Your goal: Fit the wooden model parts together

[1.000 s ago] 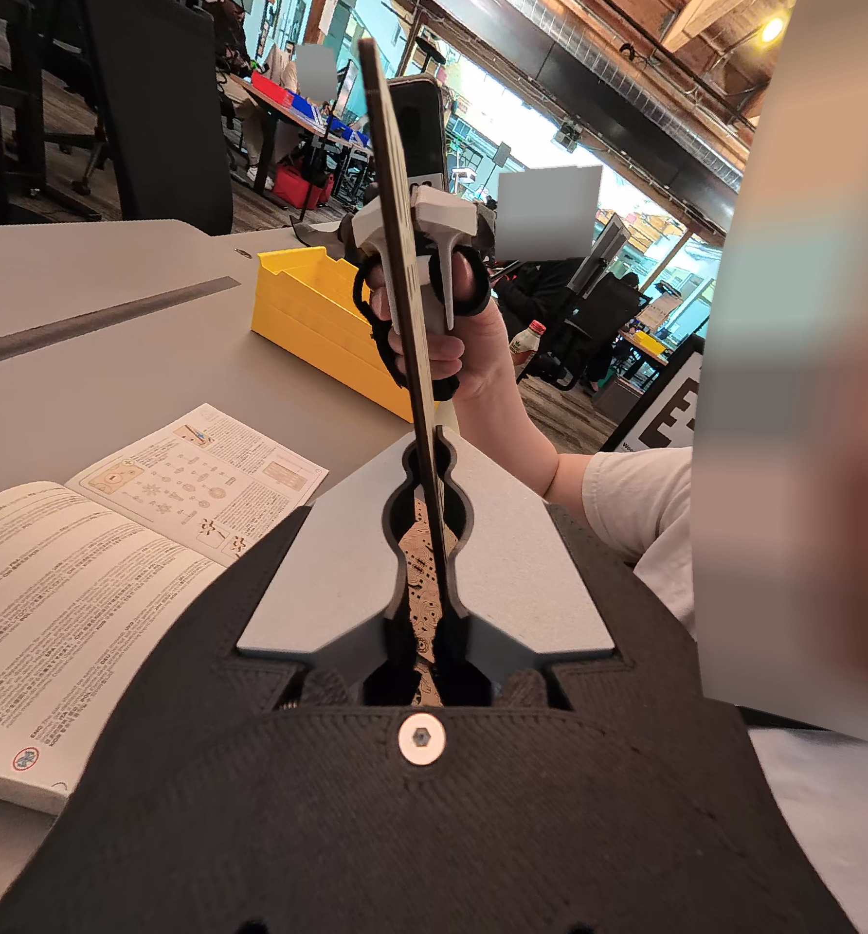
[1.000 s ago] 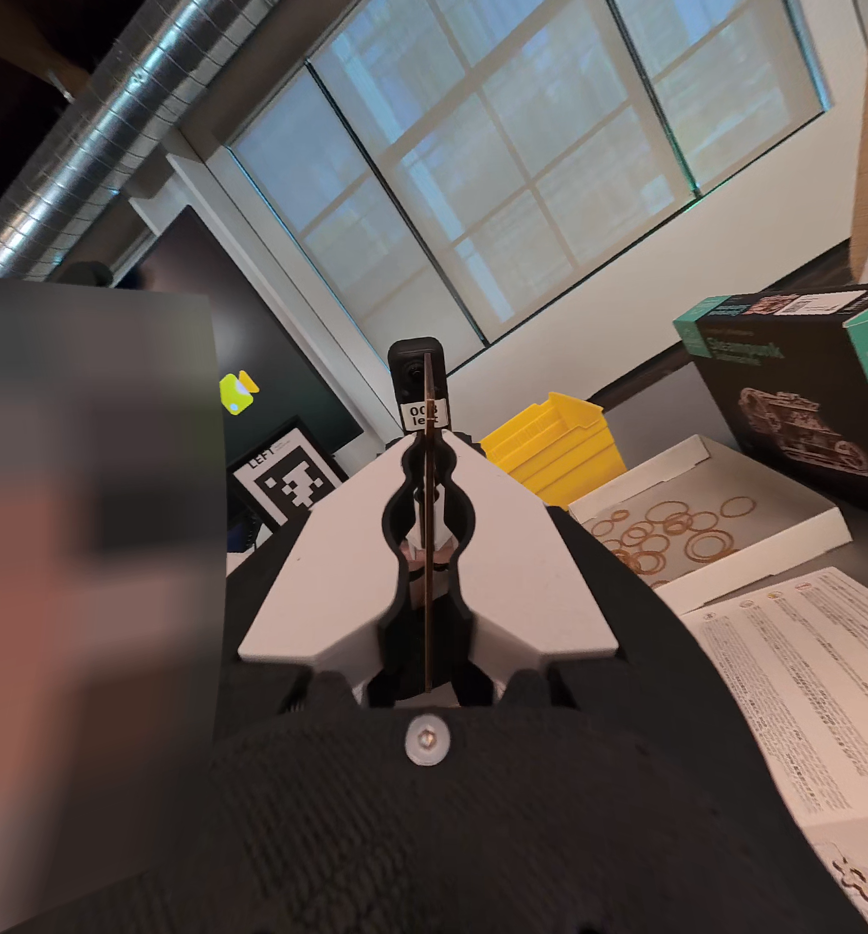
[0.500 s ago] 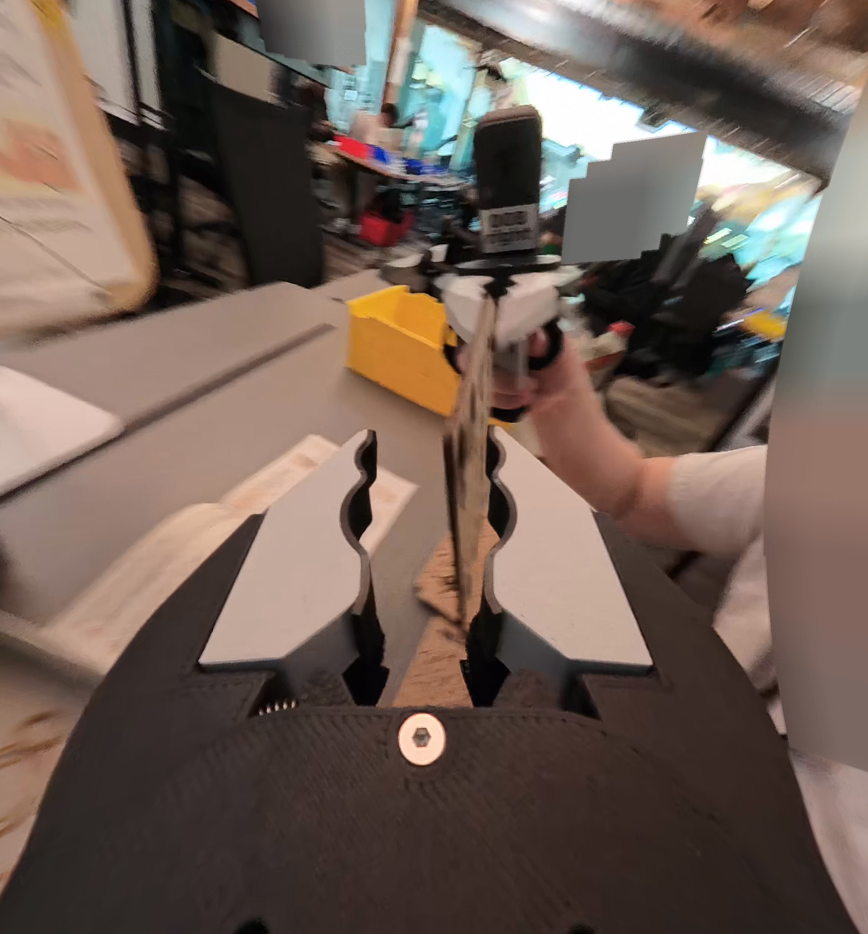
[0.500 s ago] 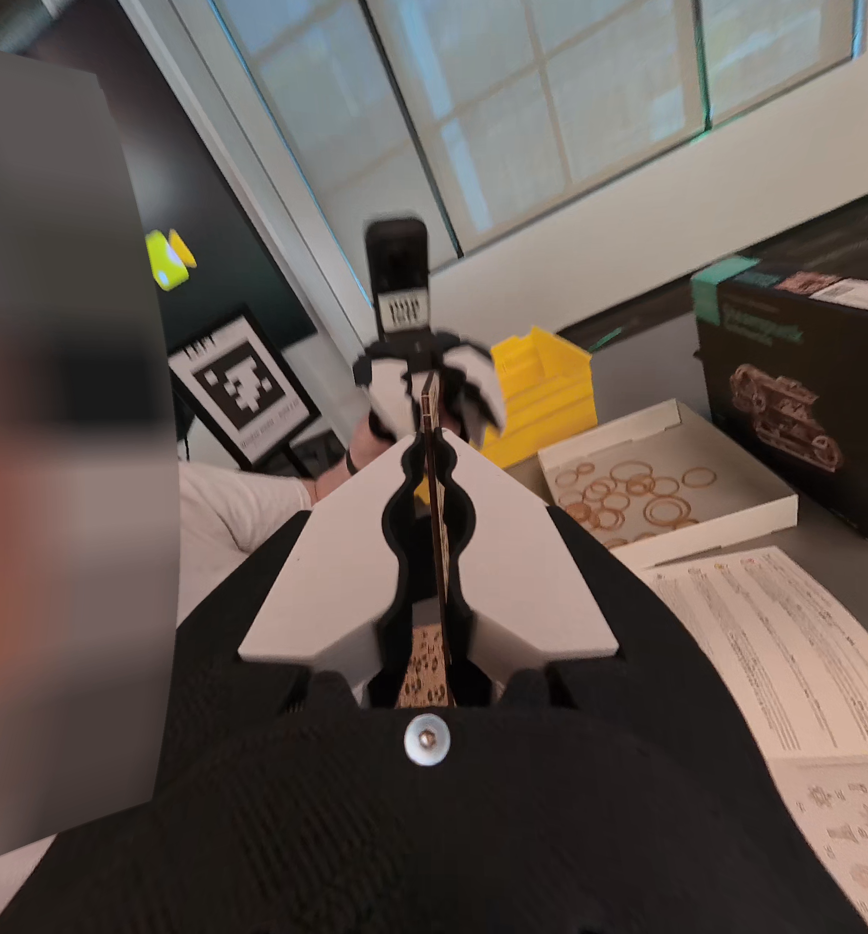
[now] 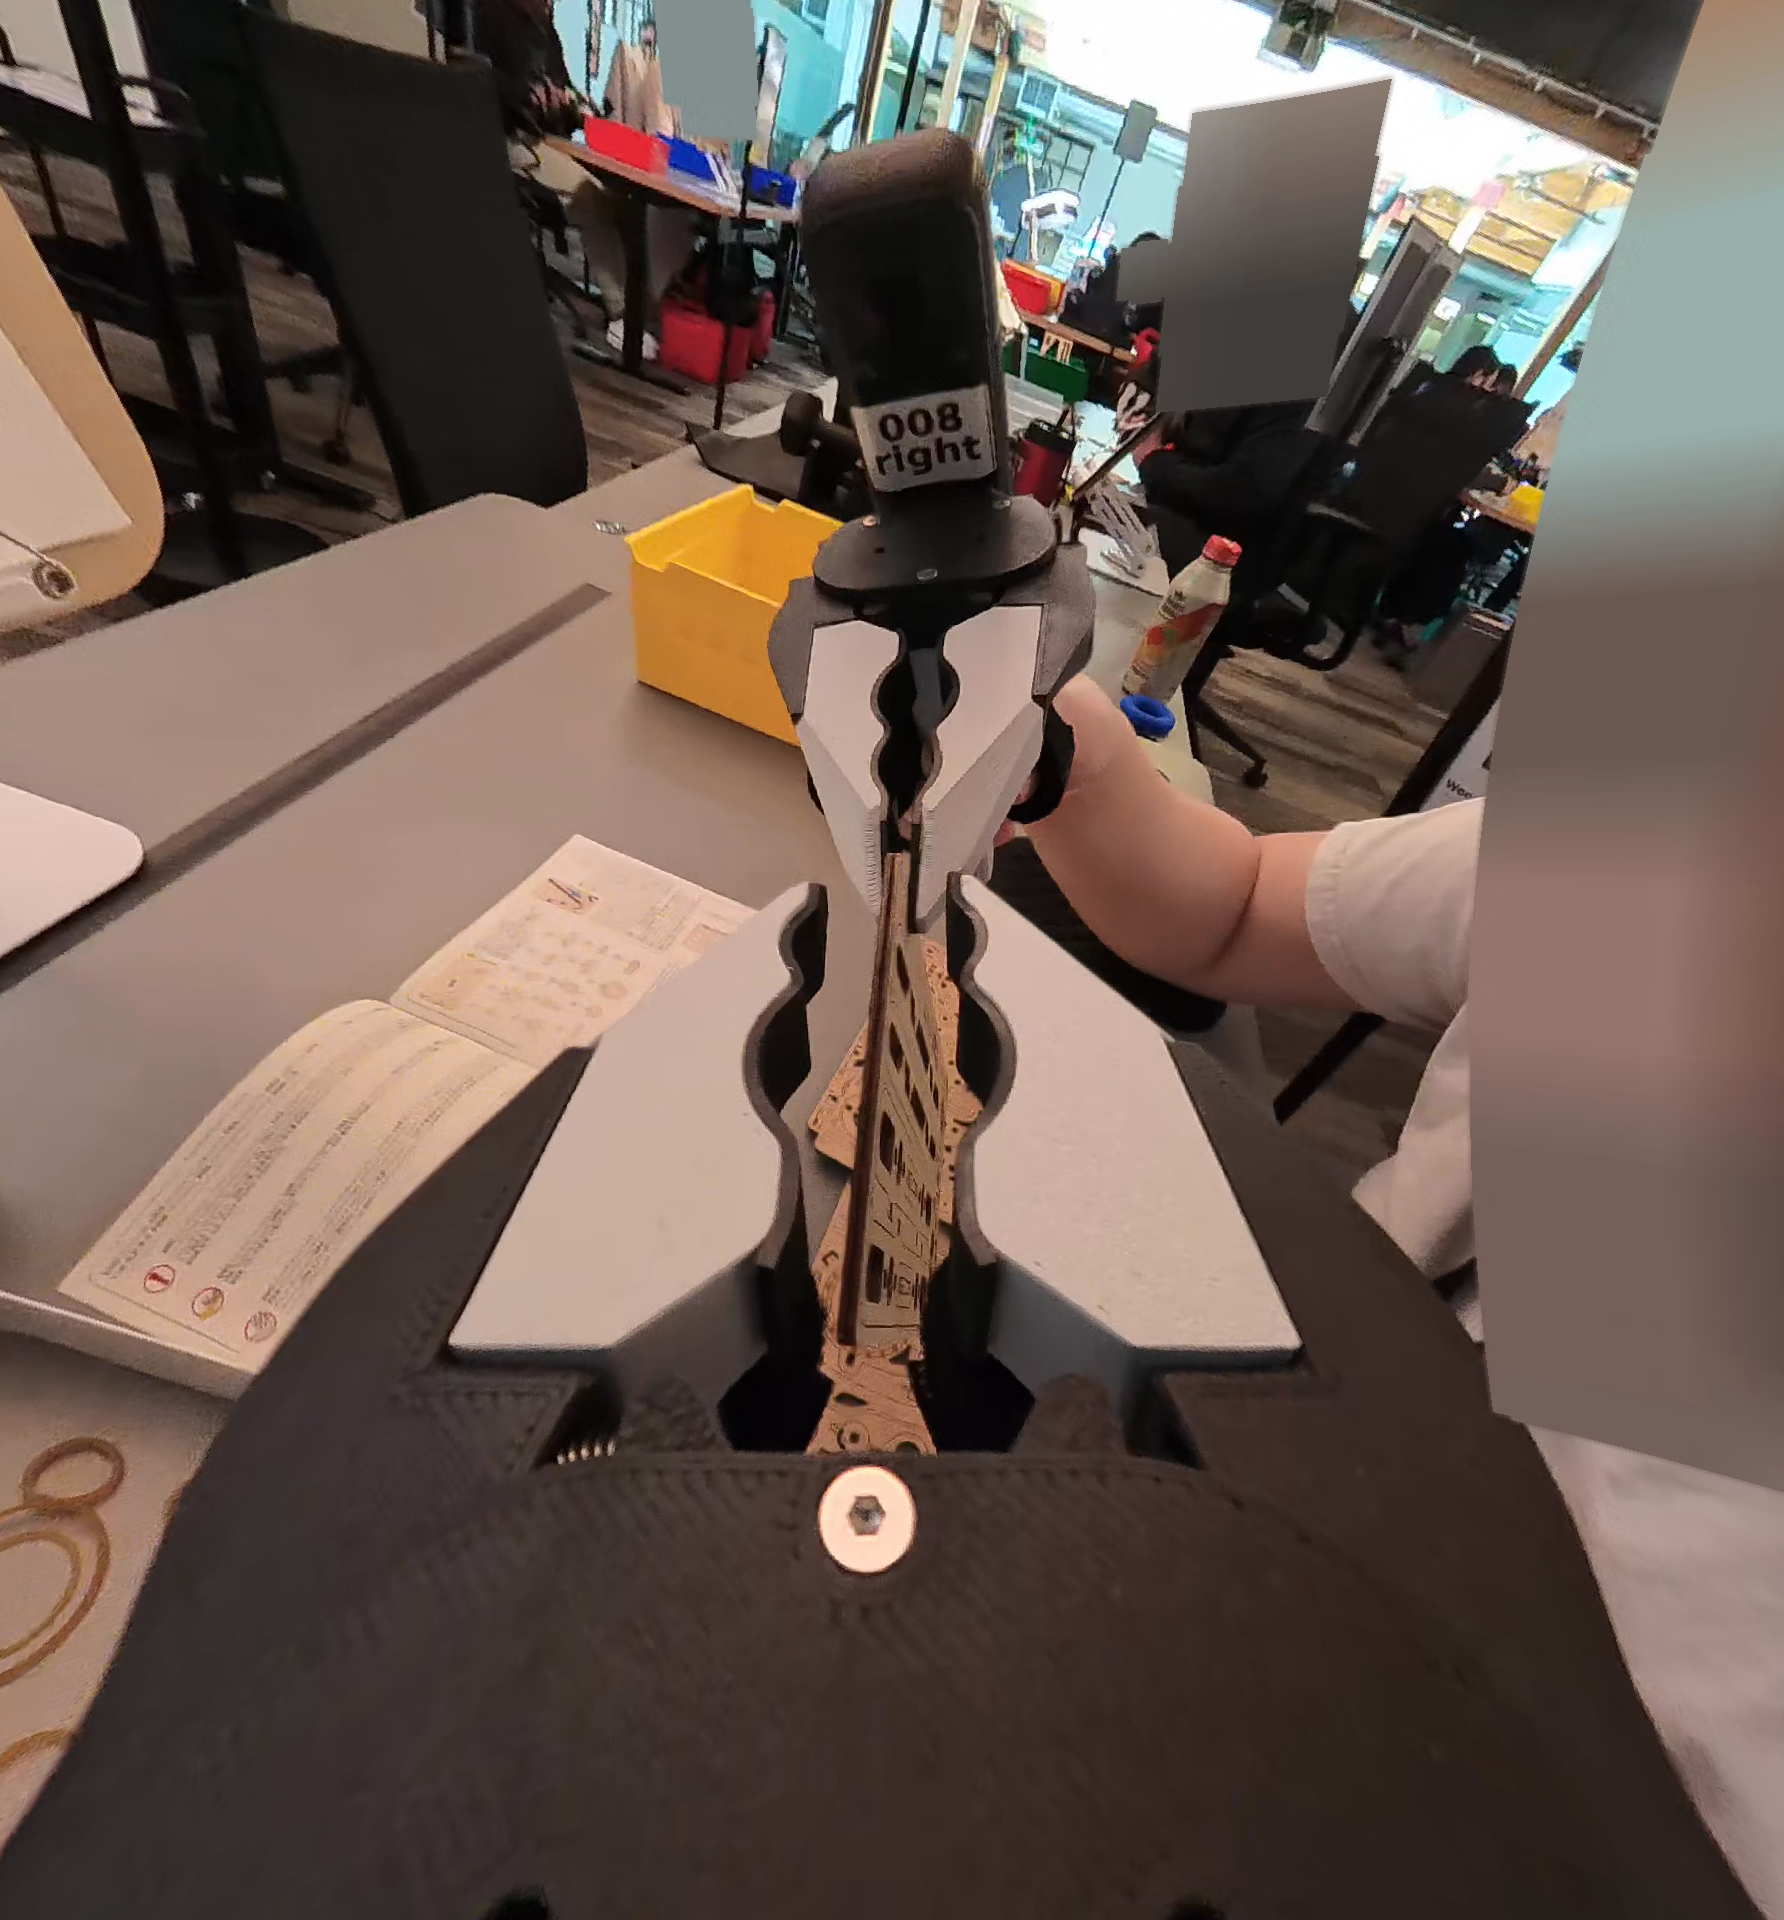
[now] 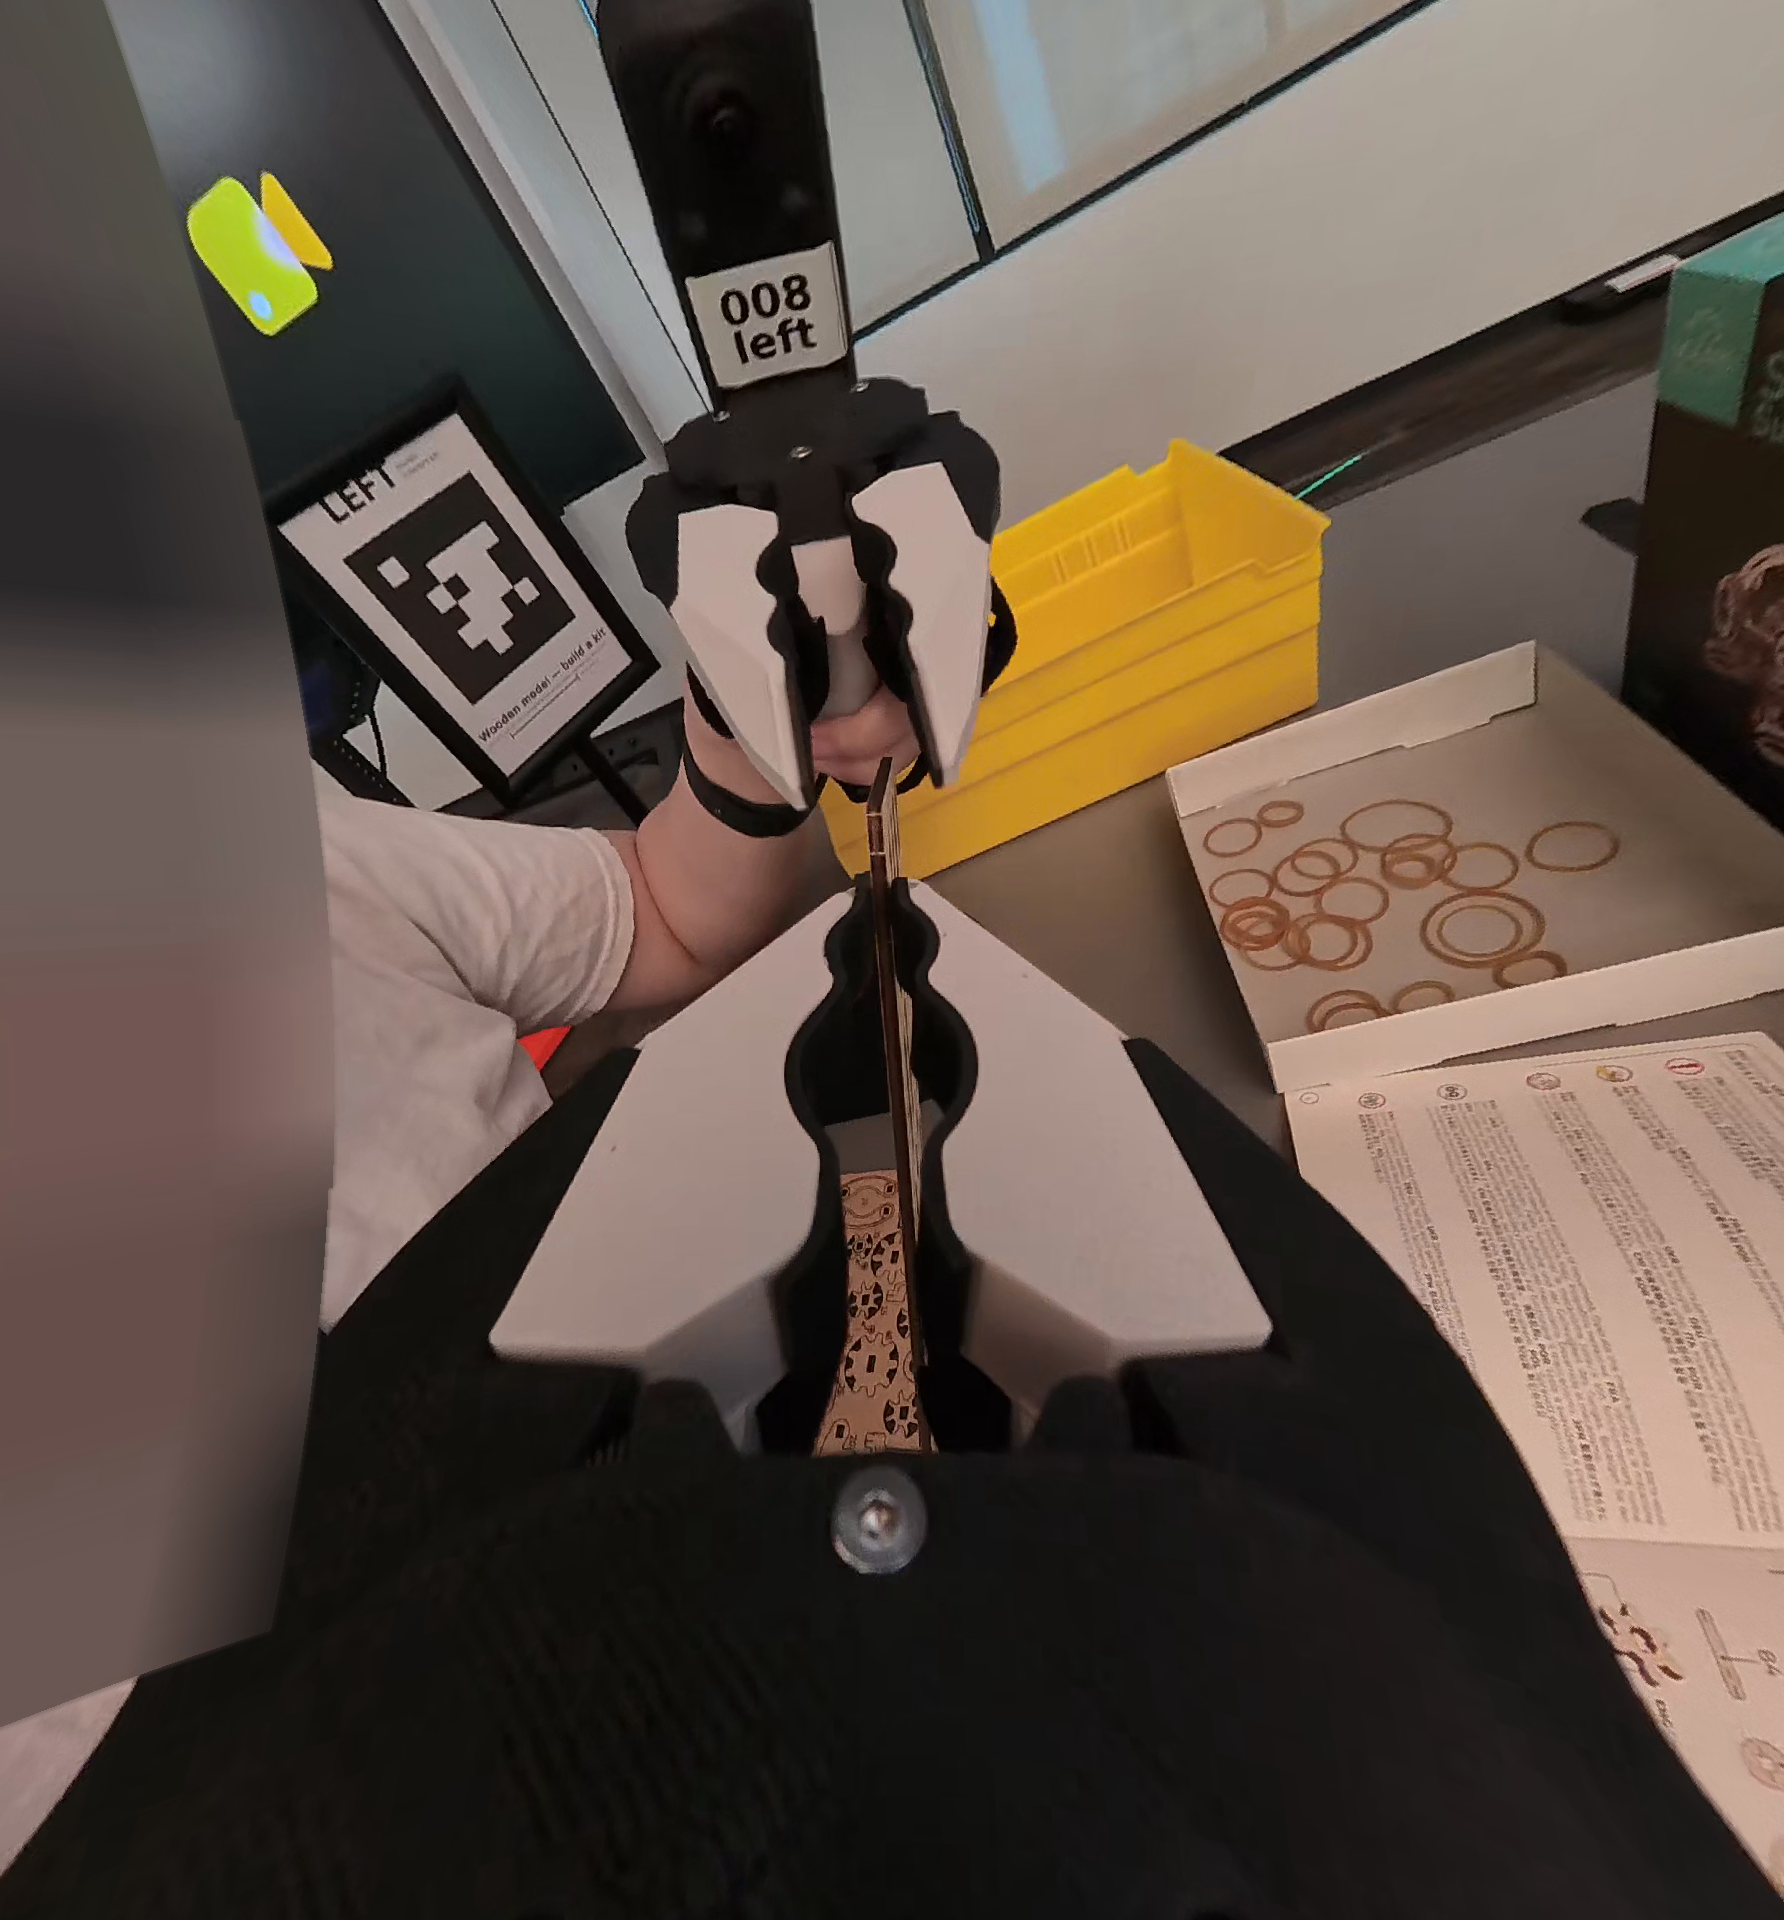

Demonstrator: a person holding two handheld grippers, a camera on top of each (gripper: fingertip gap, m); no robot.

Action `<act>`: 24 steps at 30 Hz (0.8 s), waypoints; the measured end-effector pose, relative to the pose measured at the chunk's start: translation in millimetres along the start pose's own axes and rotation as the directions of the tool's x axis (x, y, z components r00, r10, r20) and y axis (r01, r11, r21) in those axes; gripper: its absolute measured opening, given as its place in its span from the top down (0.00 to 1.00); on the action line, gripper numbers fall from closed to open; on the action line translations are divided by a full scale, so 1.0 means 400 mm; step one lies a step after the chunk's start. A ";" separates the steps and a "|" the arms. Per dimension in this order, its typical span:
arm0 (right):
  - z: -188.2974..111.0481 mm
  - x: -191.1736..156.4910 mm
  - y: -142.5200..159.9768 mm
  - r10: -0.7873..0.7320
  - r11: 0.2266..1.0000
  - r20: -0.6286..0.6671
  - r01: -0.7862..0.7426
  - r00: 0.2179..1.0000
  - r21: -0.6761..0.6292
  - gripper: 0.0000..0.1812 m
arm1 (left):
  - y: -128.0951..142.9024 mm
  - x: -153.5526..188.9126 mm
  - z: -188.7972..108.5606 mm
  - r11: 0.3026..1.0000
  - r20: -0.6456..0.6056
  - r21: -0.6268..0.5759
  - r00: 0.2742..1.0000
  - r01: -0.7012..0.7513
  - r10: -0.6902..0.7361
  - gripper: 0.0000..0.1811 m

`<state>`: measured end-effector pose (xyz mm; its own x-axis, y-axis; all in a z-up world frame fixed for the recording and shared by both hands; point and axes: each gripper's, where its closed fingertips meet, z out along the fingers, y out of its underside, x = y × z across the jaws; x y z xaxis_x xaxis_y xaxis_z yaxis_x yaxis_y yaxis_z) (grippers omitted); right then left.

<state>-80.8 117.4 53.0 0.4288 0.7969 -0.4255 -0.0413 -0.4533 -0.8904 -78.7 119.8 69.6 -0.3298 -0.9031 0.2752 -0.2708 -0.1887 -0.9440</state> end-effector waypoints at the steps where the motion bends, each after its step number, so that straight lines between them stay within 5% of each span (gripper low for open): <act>1: 0.003 0.000 0.003 0.003 1.000 0.003 -0.003 1.000 -0.004 0.99 | 0.005 -0.002 0.001 1.000 0.001 -0.012 1.000 0.005 -0.005 0.88; 10: 0.016 0.009 0.019 0.008 1.000 0.001 -0.008 1.000 -0.029 0.99 | 0.040 -0.005 0.018 0.996 -0.018 -0.083 1.000 0.015 -0.017 0.99; 24: 0.010 0.012 -0.006 0.080 0.995 0.061 -0.084 0.995 0.057 0.99 | 0.021 -0.009 0.014 0.996 -0.039 -0.021 0.996 0.082 -0.083 1.00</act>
<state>-82.2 124.0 52.3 0.3687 0.7806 -0.5048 -0.1285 -0.4950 -0.8593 -74.7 119.5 59.7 -0.3409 -0.8688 0.3592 -0.3155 -0.2542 -0.9142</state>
